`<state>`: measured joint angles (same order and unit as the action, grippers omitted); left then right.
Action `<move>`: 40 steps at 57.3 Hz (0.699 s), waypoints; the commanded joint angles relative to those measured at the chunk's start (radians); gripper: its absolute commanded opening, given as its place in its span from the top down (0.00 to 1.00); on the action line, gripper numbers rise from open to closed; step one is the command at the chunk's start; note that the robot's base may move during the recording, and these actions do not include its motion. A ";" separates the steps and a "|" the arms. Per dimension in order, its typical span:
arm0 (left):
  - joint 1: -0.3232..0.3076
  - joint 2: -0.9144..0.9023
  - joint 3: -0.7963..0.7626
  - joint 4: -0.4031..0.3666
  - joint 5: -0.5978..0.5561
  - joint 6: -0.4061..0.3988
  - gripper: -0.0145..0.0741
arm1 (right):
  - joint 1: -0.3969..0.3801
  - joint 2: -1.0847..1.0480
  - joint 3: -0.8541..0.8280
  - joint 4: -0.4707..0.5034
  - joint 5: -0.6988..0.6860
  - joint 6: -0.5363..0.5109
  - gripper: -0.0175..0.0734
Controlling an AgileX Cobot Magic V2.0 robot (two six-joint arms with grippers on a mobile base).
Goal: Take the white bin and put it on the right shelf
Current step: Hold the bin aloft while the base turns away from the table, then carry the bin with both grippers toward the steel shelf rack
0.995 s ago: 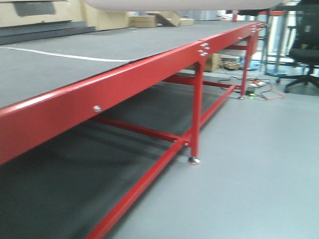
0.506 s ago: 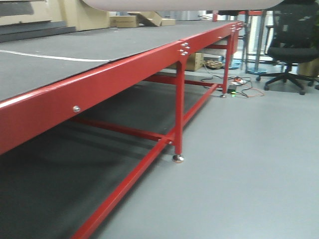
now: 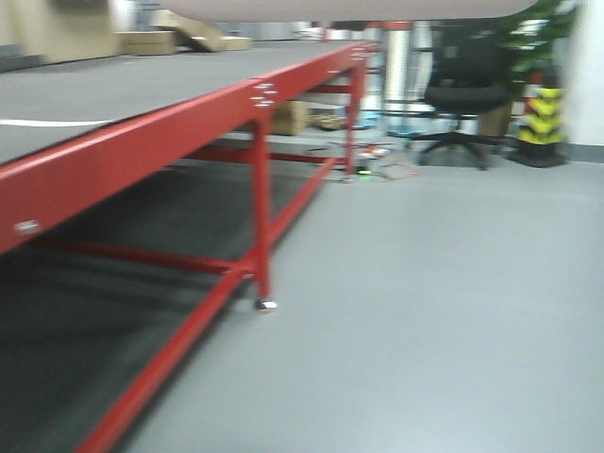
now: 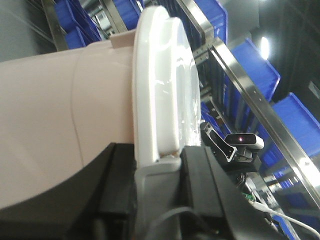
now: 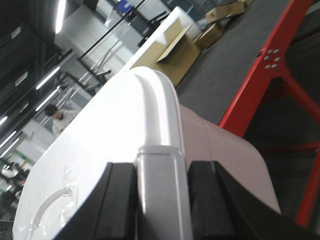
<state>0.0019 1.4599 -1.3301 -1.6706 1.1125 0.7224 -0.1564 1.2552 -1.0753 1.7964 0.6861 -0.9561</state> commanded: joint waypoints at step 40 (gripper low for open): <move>-0.020 -0.052 -0.039 -0.132 0.215 0.007 0.97 | 0.010 -0.029 -0.037 0.114 0.052 -0.014 0.74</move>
<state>0.0000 1.4599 -1.3301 -1.6706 1.1181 0.7224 -0.1564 1.2552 -1.0753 1.7964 0.6816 -0.9561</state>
